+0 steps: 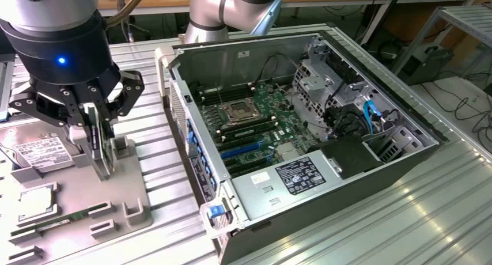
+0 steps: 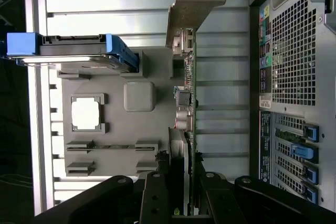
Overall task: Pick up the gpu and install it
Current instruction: 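Pick up the gpu and move the gpu toward the slot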
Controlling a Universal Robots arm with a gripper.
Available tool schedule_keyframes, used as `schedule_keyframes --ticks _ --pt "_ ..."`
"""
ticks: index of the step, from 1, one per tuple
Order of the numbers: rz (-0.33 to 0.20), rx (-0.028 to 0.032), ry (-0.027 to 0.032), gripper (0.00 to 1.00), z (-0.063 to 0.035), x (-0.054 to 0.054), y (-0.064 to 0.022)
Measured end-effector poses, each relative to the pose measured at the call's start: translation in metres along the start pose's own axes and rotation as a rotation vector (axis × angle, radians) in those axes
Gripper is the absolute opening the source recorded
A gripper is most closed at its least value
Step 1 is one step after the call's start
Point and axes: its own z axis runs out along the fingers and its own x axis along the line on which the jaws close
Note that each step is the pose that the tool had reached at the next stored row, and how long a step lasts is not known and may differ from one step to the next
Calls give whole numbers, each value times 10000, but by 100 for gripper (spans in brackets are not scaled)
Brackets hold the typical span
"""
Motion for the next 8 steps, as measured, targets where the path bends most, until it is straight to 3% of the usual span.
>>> schedule_keyframes --ticks 8 --pt "1 0 30 27 -158 3 6"
